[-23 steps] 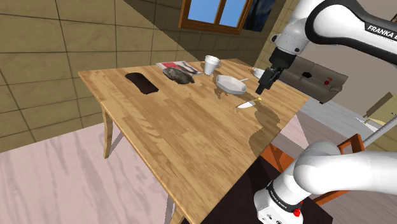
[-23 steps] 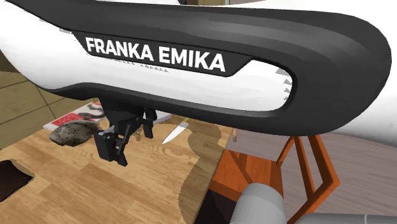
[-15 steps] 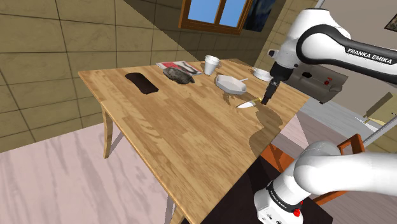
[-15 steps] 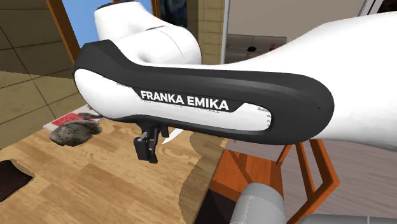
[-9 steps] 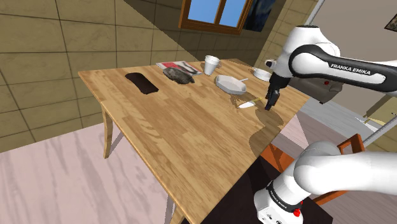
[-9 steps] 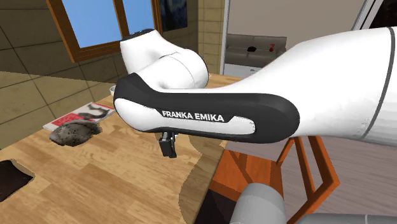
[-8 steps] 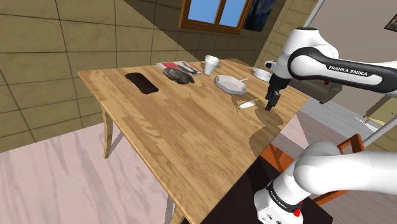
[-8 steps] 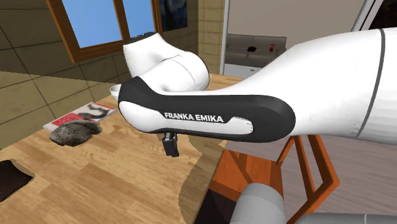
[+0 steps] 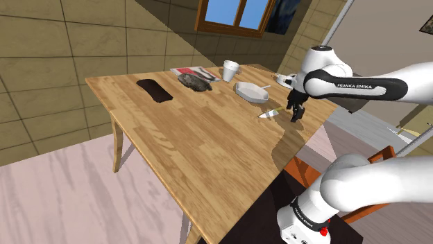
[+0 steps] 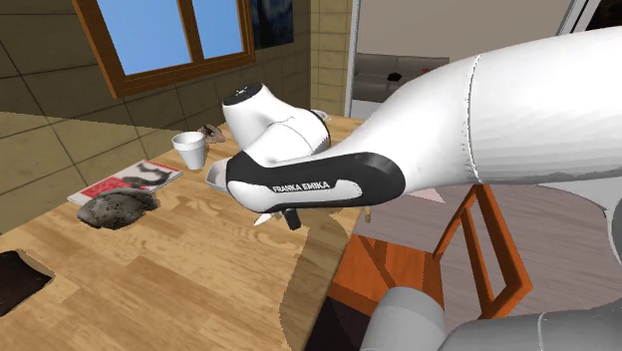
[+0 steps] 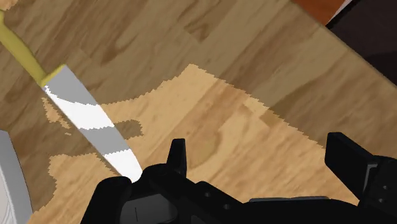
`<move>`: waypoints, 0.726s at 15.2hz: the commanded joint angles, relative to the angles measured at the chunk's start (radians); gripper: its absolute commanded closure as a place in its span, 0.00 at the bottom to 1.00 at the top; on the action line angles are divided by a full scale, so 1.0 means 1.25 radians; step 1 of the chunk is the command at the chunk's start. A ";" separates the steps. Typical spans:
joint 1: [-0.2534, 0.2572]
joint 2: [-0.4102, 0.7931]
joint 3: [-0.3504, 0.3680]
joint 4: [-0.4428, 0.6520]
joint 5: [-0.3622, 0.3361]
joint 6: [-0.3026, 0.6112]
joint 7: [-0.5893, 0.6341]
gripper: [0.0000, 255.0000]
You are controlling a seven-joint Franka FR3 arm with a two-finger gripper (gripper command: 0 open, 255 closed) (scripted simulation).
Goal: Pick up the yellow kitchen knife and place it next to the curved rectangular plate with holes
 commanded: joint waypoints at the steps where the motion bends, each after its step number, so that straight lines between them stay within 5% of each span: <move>1: 0.001 0.048 -0.041 0.009 -0.044 0.059 -0.061 0.00; 11: 0.045 0.353 -0.219 0.126 -0.141 0.366 -0.334 0.00</move>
